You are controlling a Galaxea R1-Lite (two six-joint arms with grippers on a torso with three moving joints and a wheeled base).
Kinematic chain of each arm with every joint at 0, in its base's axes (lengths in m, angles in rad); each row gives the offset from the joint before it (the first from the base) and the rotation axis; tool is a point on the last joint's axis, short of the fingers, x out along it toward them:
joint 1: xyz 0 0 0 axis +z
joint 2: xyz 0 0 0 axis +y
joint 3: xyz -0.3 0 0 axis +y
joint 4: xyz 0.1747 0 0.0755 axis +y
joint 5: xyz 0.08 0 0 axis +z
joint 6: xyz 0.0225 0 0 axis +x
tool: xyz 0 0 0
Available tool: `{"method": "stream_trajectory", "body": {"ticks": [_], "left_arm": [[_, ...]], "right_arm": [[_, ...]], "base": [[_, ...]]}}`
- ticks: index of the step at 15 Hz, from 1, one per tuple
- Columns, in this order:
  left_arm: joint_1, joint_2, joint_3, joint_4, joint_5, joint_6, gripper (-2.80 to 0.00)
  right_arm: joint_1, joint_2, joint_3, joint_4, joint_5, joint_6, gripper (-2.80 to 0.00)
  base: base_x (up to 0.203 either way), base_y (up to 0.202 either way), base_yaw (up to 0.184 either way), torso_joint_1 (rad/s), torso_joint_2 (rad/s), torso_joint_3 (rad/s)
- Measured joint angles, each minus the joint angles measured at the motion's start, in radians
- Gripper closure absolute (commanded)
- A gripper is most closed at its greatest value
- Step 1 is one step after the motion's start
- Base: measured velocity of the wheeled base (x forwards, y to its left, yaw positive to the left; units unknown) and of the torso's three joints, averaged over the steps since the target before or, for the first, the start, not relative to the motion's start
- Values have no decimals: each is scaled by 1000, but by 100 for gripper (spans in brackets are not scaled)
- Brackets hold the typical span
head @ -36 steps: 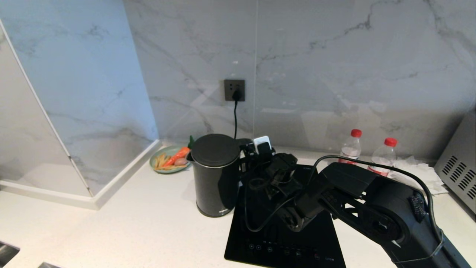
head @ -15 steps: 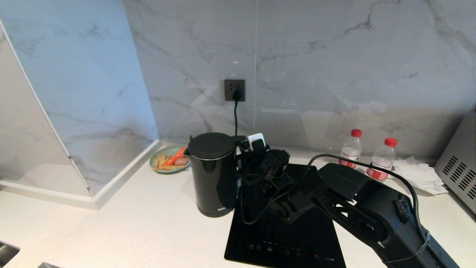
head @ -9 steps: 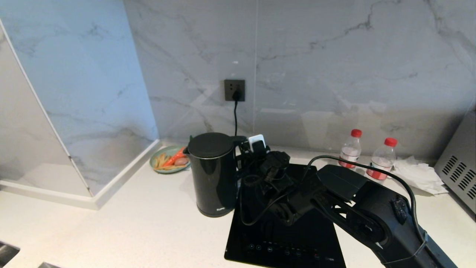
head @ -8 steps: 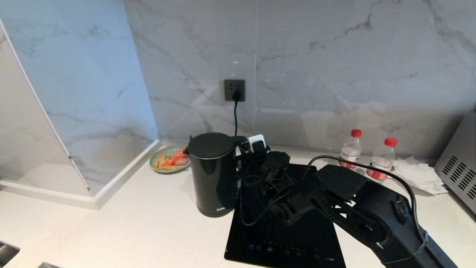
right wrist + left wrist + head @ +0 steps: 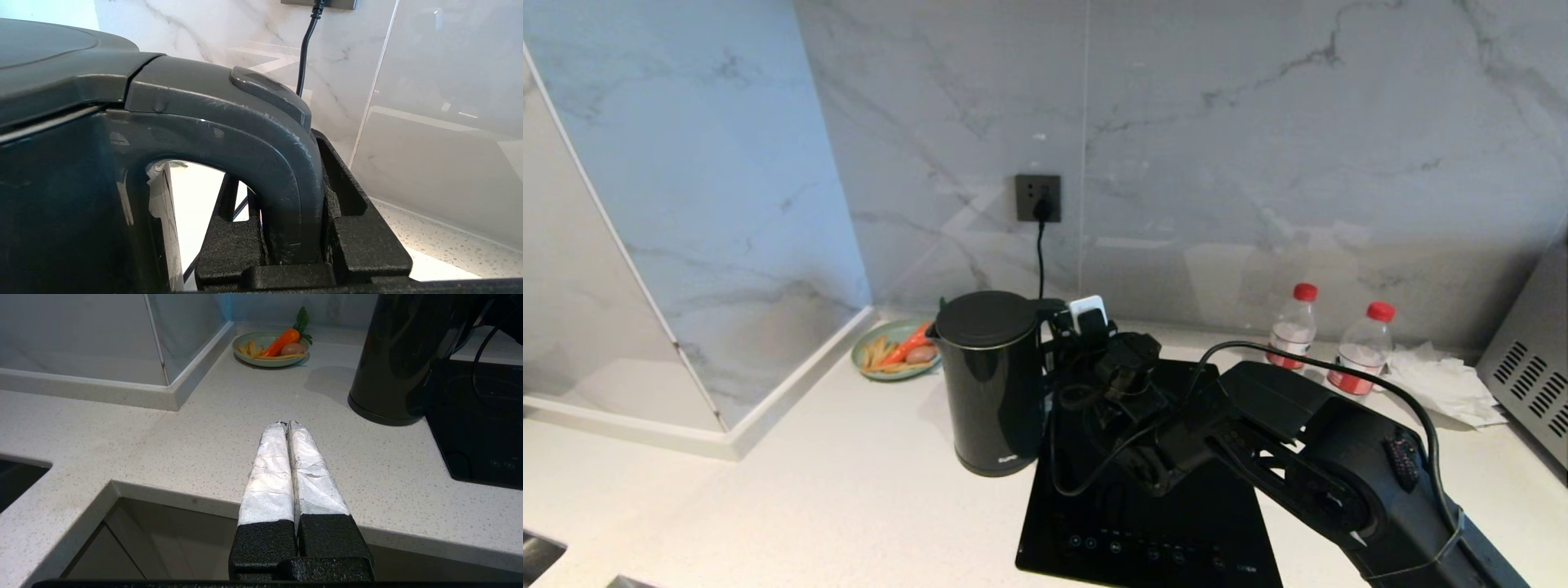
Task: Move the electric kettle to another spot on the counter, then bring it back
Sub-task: Place it on the power base
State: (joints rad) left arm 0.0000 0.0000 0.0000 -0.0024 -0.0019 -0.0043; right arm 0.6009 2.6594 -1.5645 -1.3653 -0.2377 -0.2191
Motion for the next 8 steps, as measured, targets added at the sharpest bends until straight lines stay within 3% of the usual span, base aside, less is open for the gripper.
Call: {"method": "stream_trajectory", "body": {"ticks": [8], "left_arm": [[0,0,0,0,0,0,0]], "right_arm": [[0,-8,28,-9,0,0,0]], "base": [[0,0,0,0,0,0]]}}
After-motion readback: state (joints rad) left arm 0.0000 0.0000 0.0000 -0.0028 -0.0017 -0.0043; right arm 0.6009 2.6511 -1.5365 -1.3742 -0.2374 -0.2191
